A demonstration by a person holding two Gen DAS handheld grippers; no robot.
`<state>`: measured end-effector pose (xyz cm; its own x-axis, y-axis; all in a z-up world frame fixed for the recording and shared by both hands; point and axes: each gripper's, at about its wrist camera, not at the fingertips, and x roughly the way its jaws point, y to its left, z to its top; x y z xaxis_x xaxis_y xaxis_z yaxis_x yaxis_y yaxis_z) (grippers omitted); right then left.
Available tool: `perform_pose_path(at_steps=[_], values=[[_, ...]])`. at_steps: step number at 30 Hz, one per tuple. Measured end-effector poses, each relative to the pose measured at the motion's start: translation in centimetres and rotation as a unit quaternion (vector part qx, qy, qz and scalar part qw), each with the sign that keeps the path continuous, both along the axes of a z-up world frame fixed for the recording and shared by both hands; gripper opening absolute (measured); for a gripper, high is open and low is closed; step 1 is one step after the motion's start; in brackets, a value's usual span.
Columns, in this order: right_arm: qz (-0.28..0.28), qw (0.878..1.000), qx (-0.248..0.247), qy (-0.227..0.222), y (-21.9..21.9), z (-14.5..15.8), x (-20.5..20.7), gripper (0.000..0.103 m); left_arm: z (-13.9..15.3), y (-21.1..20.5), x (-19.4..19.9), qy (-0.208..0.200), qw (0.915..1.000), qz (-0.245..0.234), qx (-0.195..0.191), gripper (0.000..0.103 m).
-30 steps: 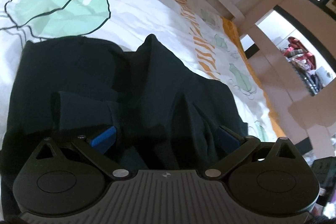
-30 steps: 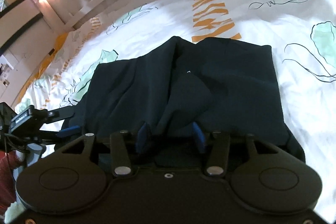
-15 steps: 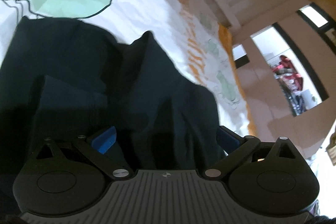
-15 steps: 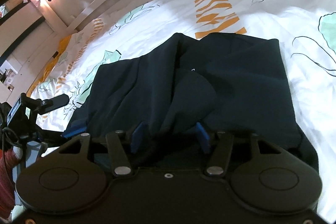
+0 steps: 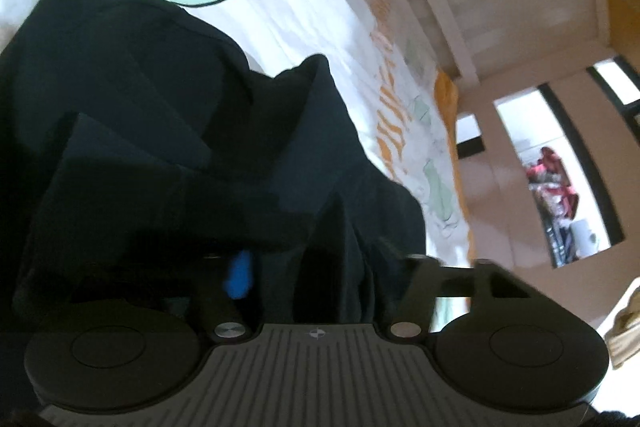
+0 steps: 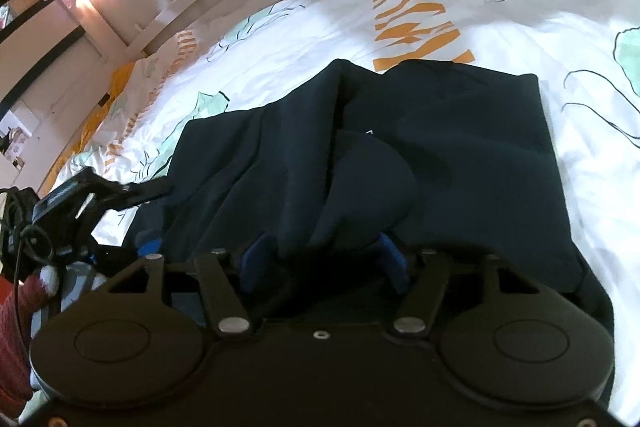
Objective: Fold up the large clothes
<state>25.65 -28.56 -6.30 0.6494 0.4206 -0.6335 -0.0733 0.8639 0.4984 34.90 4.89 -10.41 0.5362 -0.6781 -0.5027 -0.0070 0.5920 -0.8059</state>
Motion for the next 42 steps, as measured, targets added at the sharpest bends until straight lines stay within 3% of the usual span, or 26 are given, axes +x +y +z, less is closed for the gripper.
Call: perform_pose_path(at_steps=[2, 3, 5, 7, 11, 13, 16, 20, 24, 25, 26, 27, 28, 30, 32, 35, 38, 42], values=[[0.007, 1.000, -0.010, 0.000, 0.5, 0.1, 0.4, 0.066, 0.2, 0.5, -0.4, -0.007, 1.0000, 0.004, -0.002, 0.010], [0.011, 1.000, -0.018, -0.002, 0.8, 0.3, 0.6, 0.063, 0.6, 0.6, -0.6, -0.012, 0.9999, 0.005, -0.001, 0.008], [0.023, 0.999, -0.040, -0.010, 1.8, 1.0, 1.3, 0.042, 2.2, 0.6, -0.8, -0.035, 0.9994, 0.003, 0.003, 0.007], [0.039, 0.998, -0.038, -0.026, 2.3, 1.9, 1.9, 0.033, 4.5, 0.7, -1.2, -0.066, 0.9978, -0.004, 0.013, 0.007], [0.073, 0.992, -0.004, -0.098, 3.2, 4.7, 1.9, 0.033, 8.3, 0.5, -2.9, -0.125, 0.9916, -0.020, 0.027, 0.007], [0.074, 0.990, 0.018, -0.117, 3.0, 5.2, 1.5, 0.033, 8.5, 0.5, -3.9, -0.132, 0.9903, -0.033, 0.029, 0.007], [0.048, 0.994, 0.042, -0.084, 1.5, 3.6, 1.3, 0.033, 7.0, 0.6, -5.2, -0.116, 0.9914, -0.038, 0.047, 0.007], [-0.016, 1.000, -0.003, 0.015, -1.2, -0.7, 1.0, 0.040, 3.6, 0.6, -6.0, -0.081, 0.9907, -0.044, 0.099, 0.007], [-0.039, 0.999, 0.023, 0.005, -3.1, -1.1, -0.4, 0.047, 2.6, 1.0, -6.9, -0.085, 0.9846, -0.047, 0.146, 0.009], [-0.041, 0.999, 0.007, -0.001, -3.0, -0.7, -0.7, 0.050, 2.7, 0.9, -7.2, -0.094, 0.9816, -0.049, 0.159, 0.010], [-0.040, 0.999, -0.010, -0.008, -2.8, -0.3, -1.0, 0.054, 3.2, 0.9, -7.6, -0.110, 0.9773, -0.052, 0.174, 0.019], [-0.040, 0.999, -0.023, -0.015, -2.4, 0.0, -1.3, 0.058, 3.5, 0.9, -8.0, -0.123, 0.9731, -0.053, 0.187, 0.036], [-0.040, 0.998, -0.033, -0.023, -2.2, 0.3, -1.6, 0.064, 4.0, 0.8, -8.5, -0.140, 0.9678, -0.053, 0.202, 0.044], [-0.045, 0.997, -0.050, -0.044, -2.0, 1.1, -2.8, 0.067, 4.9, 0.3, -9.3, -0.170, 0.9571, -0.051, 0.229, 0.071], [-0.053, 0.993, -0.079, -0.074, -0.9, 2.3, -3.4, 0.067, 6.0, -0.5, -9.8, -0.195, 0.9451, -0.043, 0.259, 0.081], [-0.037, 0.986, -0.118, -0.114, 1.3, 4.1, -3.5, 0.075, 6.8, -2.3, -9.7, -0.218, 0.9309, -0.049, 0.289, 0.087], [0.002, 0.982, -0.147, -0.122, 4.0, 4.7, -2.5, 0.078, 6.7, -4.9, -8.7, -0.225, 0.9185, -0.062, 0.319, 0.092], [0.032, 0.977, -0.189, -0.097, 6.7, 2.6, -1.0, 0.078, 4.2, -6.4, -7.7, -0.186, 0.9140, -0.081, 0.351, 0.093]])
